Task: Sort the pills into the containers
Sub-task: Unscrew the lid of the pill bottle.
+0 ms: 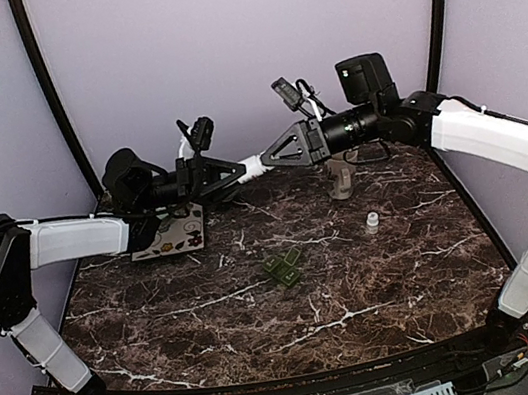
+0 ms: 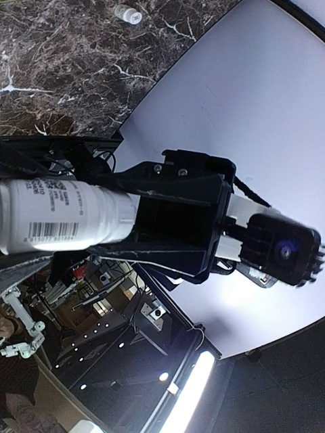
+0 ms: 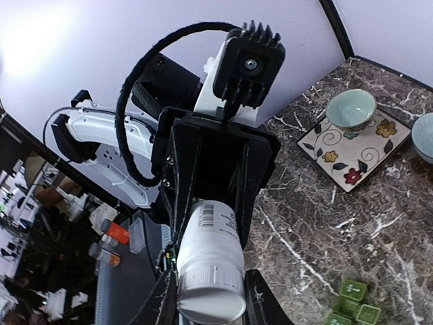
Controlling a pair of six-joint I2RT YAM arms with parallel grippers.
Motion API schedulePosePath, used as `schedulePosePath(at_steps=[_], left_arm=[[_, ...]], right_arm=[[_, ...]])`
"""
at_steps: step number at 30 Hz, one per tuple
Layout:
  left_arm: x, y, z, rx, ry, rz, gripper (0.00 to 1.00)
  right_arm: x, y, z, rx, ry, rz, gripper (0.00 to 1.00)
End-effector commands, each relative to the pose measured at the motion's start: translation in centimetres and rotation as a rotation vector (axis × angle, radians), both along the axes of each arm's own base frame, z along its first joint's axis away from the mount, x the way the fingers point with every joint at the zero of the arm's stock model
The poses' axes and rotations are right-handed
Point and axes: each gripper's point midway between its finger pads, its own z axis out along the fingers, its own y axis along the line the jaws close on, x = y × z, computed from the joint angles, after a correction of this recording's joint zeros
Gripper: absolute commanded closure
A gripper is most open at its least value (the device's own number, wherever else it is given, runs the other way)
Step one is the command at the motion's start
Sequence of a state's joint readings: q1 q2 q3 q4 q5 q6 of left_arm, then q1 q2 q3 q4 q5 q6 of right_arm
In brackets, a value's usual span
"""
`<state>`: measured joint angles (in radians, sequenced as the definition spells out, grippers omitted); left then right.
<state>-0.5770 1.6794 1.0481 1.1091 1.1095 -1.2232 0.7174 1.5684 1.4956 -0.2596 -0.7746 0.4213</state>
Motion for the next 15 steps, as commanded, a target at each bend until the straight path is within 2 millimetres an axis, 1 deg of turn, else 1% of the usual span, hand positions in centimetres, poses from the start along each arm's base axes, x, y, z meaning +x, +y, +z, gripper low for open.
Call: schedulePosePath(at_steps=[1,4,7,12,15], left_arm=[[-1.4,0.8,2.0,-0.067,-0.028,-0.030,1.00],[-1.7,0.9,1.9,-0.069,-0.012,-0.042,1.00],[-1.8,0.9,1.6,-0.067,-0.007,-0.047,1.00],[-1.9,1.0,1.4,-0.077,-0.001,-0.055,1.00],[-1.9,1.1,0.9,-0.072,-0.003,-0.047,1.00]], right_arm=[[0.3,-1.0,-0.6,-0.072,-0.230,-0.008,1.00],[0.4,-1.2,-0.6,-0.080,-0.269,-0.008,1.00],[0.3,-1.1,-0.1,-0.056,-0.286,-0.003,1.00],[0.3,-1.2,0.1,-0.049,-0.288,-0.005,1.00],[0.5,-1.6,0.5,-0.031,-0.285,-0.029,1.00]])
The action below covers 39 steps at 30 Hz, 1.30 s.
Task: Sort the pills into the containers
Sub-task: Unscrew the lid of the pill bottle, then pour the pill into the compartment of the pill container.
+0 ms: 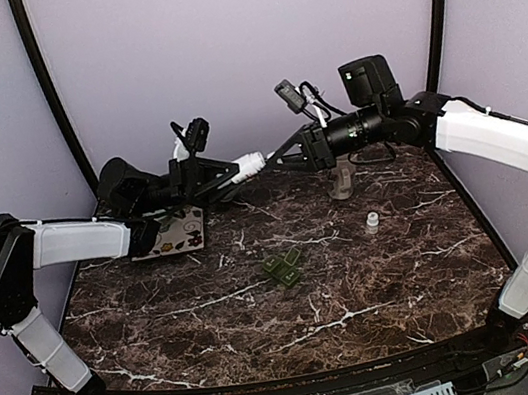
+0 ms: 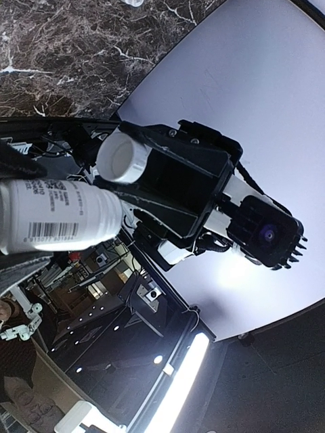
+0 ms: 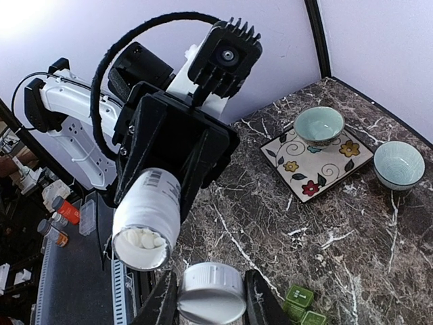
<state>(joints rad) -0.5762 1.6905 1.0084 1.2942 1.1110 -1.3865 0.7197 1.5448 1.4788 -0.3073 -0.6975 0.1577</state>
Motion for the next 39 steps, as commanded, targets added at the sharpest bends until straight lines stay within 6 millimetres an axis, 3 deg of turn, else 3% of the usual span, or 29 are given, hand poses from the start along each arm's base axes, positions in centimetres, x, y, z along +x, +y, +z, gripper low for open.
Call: schedulePosePath(at_steps=[1,7,14,21,22,27,29,31,39], left_arm=[[-1.0,0.6,0.0,-0.022,-0.045,-0.005,1.00],[-1.2,1.4,-2.6,0.003,-0.040,0.062,1.00],[-2.0,2.6,-6.8,0.042,-0.018,0.178,1.00],[-2.5,3.3,-11.2,0.081,0.011,0.278,1.00],[-3.5,2.7,-11.6,0.081,0.012,0.258,1.00],[-4.0,2.7,-14.1,0.076,0.035,0.296,1.00],[-4.2,2.7,-14.7,0.065,0.045,0.293,1.00],[-3.8,2.6,-15.4,0.058,0.066,0.322,1.00],[-3.7,2.1,-17.7,0.086,0.087,0.343,1.00]], right_arm=[[0.1,-1.1,1.6,0.039,-0.044,-0.039,1.00],[1.1,-2.6,1.2,0.041,-0.031,-0.135,1.00],[2.0,-4.0,-0.1,0.035,-0.006,-0.247,1.00],[2.1,-4.8,-1.0,0.033,0.004,-0.297,1.00],[2.1,-4.9,-1.0,0.034,0.002,-0.303,1.00],[1.6,-5.7,-1.4,0.045,0.004,-0.326,1.00],[1.4,-5.8,-0.9,0.055,-0.004,-0.326,1.00],[1.2,-6.1,-2.3,0.035,0.013,-0.329,1.00],[0.4,-6.7,-2.6,0.039,0.008,-0.329,1.00]])
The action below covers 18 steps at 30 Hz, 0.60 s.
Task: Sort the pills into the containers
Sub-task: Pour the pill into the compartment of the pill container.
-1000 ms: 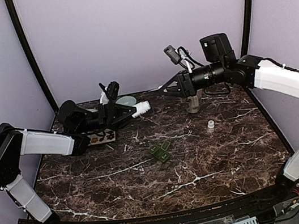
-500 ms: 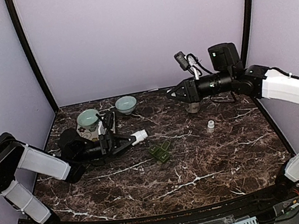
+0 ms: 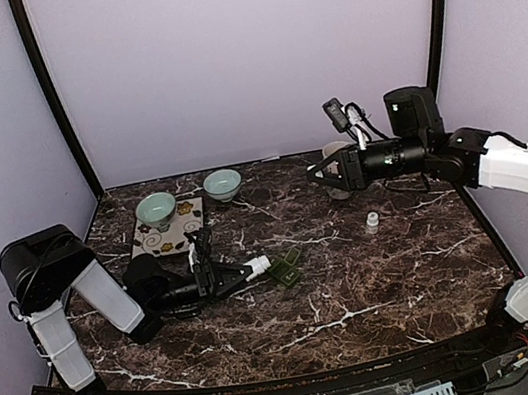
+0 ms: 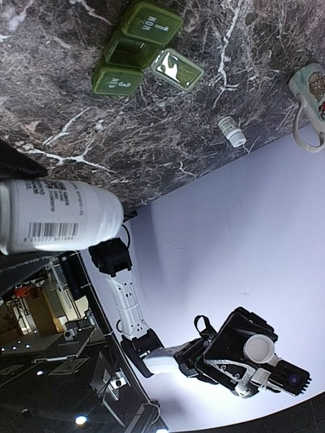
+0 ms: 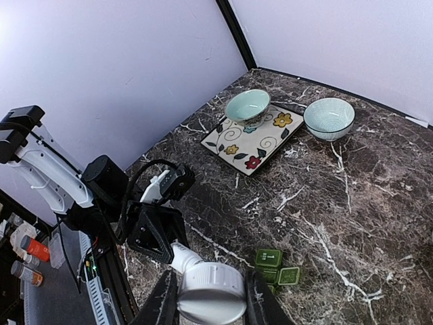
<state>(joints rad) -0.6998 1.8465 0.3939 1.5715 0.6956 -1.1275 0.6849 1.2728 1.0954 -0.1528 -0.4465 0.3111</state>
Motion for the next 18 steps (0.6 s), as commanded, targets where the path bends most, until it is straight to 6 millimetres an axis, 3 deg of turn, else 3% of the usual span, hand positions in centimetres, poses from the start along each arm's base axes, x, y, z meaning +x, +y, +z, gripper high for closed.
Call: schedulePosePath(at_steps=[1,18], left_arm=[[0.0,0.1,2.6,-0.089,-0.126,0.028,1.00],[2.5,-1.7,-1.9,0.027,-0.079,0.062,1.00]], right_arm=[[0.0,-0.4,1.5,0.043,-0.048,-0.013,1.00],[-0.8,-0.7,1.0,0.039,-0.039,0.003,1.00]])
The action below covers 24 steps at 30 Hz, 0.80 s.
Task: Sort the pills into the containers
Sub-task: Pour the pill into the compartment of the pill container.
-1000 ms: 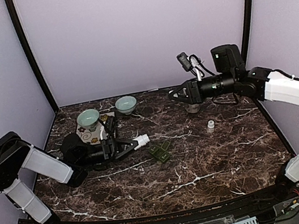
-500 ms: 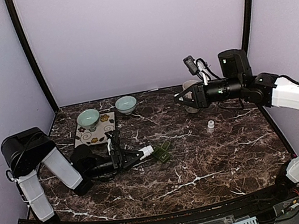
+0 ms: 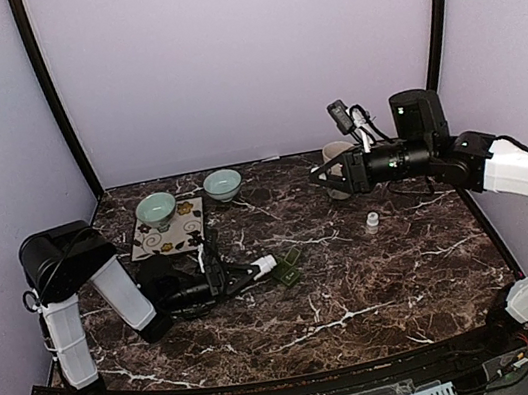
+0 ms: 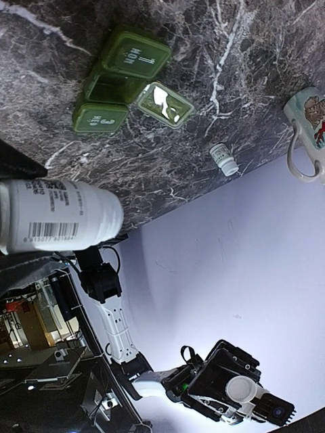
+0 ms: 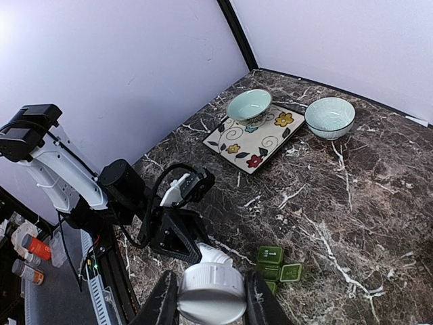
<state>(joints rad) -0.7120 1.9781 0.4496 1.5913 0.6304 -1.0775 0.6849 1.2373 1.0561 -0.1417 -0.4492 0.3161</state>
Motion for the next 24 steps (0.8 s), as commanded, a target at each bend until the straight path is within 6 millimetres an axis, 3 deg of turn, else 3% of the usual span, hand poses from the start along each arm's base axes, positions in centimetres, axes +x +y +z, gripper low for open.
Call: schedulePosePath(at_steps=[1,24], left_arm=[[0.8,-0.8,0.9,-0.010,-0.071,0.011,1.00],[2.4,-1.6,-2.7,0.121,-0.019,0.041,1.00]], right_arm=[[-0.1,-0.2,1.1,0.031,-0.037,0.004,1.00],[0.4,0.1,0.5,0.017,-0.030,0.005,1.00]])
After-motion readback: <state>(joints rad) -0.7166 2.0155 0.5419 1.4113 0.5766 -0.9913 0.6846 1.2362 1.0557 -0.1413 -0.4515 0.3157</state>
